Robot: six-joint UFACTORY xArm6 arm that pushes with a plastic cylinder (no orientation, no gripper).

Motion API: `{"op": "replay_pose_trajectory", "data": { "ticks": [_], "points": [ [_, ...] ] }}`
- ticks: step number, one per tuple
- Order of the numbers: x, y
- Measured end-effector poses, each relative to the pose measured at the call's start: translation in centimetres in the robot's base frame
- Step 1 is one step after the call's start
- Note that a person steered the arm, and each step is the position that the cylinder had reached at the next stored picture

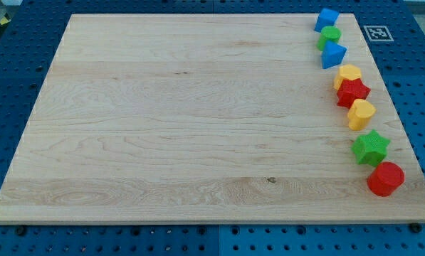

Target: Slide the red circle towards the top center of the board

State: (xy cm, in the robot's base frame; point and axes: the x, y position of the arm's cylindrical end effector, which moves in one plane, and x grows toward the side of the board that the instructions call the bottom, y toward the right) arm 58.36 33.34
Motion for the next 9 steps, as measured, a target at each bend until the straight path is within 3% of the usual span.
{"op": "replay_pose_trajectory", "data": {
  "ticks": [7, 9],
  "points": [
    [0.0, -16.2],
    [-2.7, -20.9]
  ]
}}
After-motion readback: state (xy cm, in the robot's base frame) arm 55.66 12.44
